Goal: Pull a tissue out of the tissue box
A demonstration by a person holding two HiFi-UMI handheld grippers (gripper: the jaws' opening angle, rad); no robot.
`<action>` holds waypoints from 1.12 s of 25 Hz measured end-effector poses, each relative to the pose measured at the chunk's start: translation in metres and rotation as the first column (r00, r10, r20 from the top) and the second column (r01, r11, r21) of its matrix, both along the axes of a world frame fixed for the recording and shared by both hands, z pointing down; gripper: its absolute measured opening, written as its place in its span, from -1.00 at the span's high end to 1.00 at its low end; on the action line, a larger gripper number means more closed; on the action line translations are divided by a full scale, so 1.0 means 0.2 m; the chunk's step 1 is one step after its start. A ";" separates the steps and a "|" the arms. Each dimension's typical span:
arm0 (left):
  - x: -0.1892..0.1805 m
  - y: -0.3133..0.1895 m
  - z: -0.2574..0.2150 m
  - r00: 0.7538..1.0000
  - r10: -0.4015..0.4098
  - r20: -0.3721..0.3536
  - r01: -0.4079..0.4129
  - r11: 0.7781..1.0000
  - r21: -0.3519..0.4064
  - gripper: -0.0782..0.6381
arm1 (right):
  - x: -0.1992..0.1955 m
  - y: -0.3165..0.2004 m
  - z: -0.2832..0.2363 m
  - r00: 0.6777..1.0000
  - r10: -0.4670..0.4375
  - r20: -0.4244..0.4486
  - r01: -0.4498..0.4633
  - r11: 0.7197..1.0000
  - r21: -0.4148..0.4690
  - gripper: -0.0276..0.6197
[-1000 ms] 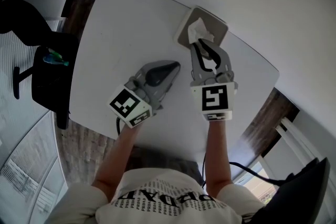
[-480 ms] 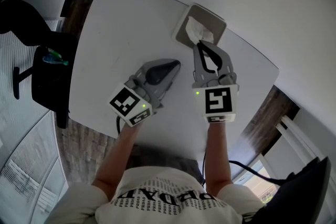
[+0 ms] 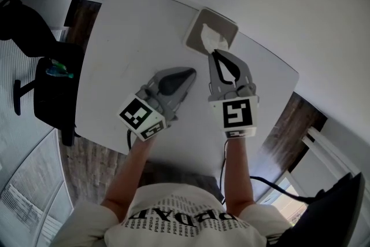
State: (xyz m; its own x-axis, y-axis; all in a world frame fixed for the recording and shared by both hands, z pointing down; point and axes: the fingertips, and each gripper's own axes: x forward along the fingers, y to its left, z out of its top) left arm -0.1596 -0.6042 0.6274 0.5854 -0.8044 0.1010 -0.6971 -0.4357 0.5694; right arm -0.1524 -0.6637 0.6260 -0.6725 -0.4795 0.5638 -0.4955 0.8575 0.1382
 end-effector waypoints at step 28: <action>0.01 0.08 -0.35 0.998 0.044 0.033 -0.047 0.994 0.094 0.81 | 0.03 0.11 -0.33 1.000 -0.001 0.012 0.001 0.999 0.033 0.88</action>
